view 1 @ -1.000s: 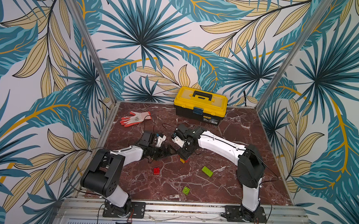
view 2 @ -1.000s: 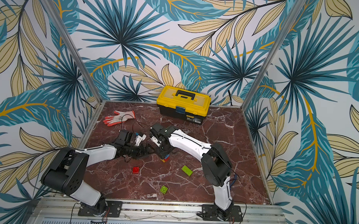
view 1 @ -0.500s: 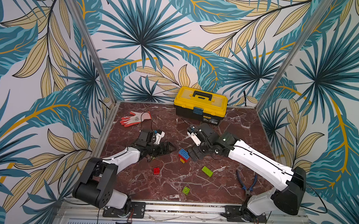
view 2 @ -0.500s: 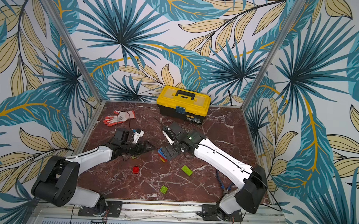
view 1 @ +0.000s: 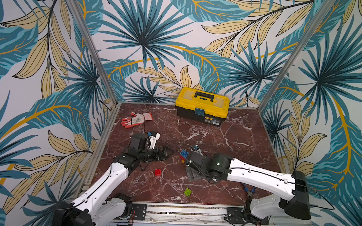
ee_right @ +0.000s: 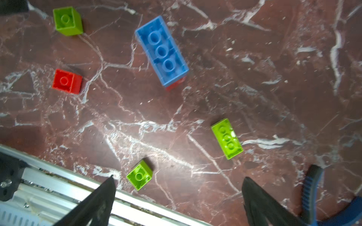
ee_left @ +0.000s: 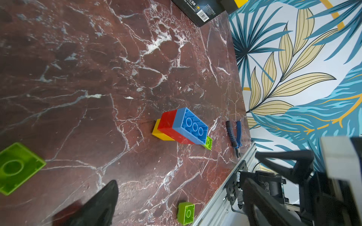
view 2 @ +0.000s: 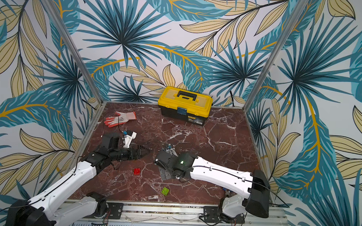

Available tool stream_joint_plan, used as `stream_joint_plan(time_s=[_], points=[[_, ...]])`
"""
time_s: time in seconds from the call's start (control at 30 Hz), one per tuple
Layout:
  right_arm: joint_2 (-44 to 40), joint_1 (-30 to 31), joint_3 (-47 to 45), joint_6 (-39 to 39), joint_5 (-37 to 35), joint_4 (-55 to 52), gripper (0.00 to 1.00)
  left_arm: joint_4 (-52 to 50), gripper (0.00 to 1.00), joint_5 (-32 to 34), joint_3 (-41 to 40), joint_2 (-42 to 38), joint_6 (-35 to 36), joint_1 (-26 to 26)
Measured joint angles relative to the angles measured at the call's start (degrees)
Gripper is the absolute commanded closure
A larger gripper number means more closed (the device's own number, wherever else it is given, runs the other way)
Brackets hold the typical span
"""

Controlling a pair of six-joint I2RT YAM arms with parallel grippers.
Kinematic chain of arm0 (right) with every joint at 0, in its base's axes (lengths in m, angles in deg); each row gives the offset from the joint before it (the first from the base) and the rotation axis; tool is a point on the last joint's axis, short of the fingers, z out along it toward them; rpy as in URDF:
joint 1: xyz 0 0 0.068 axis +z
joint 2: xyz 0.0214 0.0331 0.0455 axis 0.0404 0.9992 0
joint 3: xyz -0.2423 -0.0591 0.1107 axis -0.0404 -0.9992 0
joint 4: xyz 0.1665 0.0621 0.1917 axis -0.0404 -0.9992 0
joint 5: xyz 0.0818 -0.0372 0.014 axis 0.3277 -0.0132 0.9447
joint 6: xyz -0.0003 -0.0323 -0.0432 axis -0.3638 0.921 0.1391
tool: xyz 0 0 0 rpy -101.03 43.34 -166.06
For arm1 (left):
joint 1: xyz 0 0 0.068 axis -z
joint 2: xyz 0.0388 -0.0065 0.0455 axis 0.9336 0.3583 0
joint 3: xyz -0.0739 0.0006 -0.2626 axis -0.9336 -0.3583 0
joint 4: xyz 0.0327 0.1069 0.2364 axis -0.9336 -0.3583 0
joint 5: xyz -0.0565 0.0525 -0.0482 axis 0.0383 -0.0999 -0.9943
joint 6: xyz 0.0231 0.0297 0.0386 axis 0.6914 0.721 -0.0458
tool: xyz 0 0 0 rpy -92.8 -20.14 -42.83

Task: Assemble a carrot with lego
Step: Pick up the lego brick from the center of the board.

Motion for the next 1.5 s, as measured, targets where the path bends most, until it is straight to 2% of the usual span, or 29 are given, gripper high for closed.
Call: stream_joint_plan(time_s=[0.1,0.23,0.4,0.63,0.87,1.07,1.23,1.37,1.5], points=[[3.87,4.31,-0.87,-10.23,0.13,1.75,0.02,-1.99,0.00,1.18,-0.94,-1.64,0.11,-0.13],[6.60,6.93,-3.15,-21.86,0.70,3.80,0.10,-3.78,0.01,1.64,-3.43,-2.89,0.57,-1.09],[7.21,7.39,-6.38,-31.80,1.20,6.10,0.17,-4.76,0.01,1.57,-4.39,-3.58,1.14,-2.36],[10.51,7.72,-10.82,-41.27,3.85,13.92,0.23,-4.76,0.01,0.96,-4.39,-3.93,1.53,-2.84],[13.22,8.07,-12.61,-46.34,5.99,19.69,0.32,-4.63,0.01,0.07,-4.39,-3.93,1.55,-3.02],[13.25,8.07,-14.21,-48.50,6.75,21.62,0.45,-4.42,0.01,-0.33,-4.42,-3.91,1.57,-3.21],[13.25,8.07,-14.84,-49.09,7.34,22.47,0.49,-4.09,0.00,-0.59,-4.42,-3.89,1.57,-3.41],[13.38,7.93,-14.84,-48.87,8.15,22.71,0.60,-4.02,0.01,-0.76,-4.42,-3.89,1.57,-3.56],[13.44,7.74,-14.84,-48.78,8.59,22.73,0.60,-4.00,0.01,-0.90,-4.42,-3.89,1.57,-3.67]])
